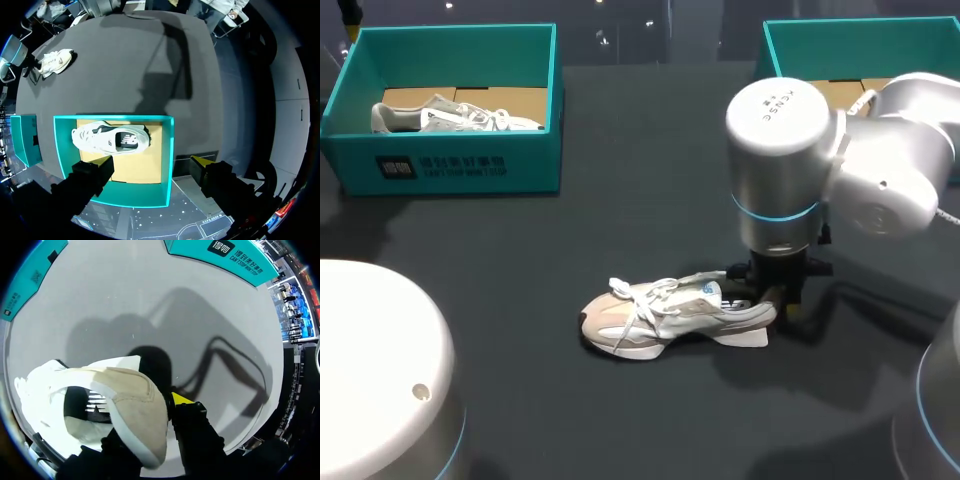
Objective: Take the shoe out of the shoebox, open the shoe tongue, remove and reinsert the insole, then place the shoe into the shoebox
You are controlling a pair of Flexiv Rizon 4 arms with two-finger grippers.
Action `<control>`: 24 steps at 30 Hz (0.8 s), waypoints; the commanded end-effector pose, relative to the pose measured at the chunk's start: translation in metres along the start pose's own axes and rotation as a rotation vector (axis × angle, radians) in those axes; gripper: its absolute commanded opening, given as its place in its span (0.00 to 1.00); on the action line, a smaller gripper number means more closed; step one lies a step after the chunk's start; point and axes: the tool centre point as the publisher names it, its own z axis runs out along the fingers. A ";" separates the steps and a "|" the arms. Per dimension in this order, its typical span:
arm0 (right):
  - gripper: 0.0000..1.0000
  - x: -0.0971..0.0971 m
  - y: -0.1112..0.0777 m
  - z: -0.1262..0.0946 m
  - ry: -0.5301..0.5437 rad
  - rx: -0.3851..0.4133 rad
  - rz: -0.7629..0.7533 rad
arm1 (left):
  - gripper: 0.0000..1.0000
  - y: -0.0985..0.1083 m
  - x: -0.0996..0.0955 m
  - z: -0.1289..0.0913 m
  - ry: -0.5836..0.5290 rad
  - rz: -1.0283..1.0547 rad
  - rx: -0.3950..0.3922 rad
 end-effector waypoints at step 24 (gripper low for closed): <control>1.00 -0.037 0.002 -0.092 0.480 -0.036 -0.292 | 1.00 -0.001 0.000 0.000 0.002 0.001 -0.002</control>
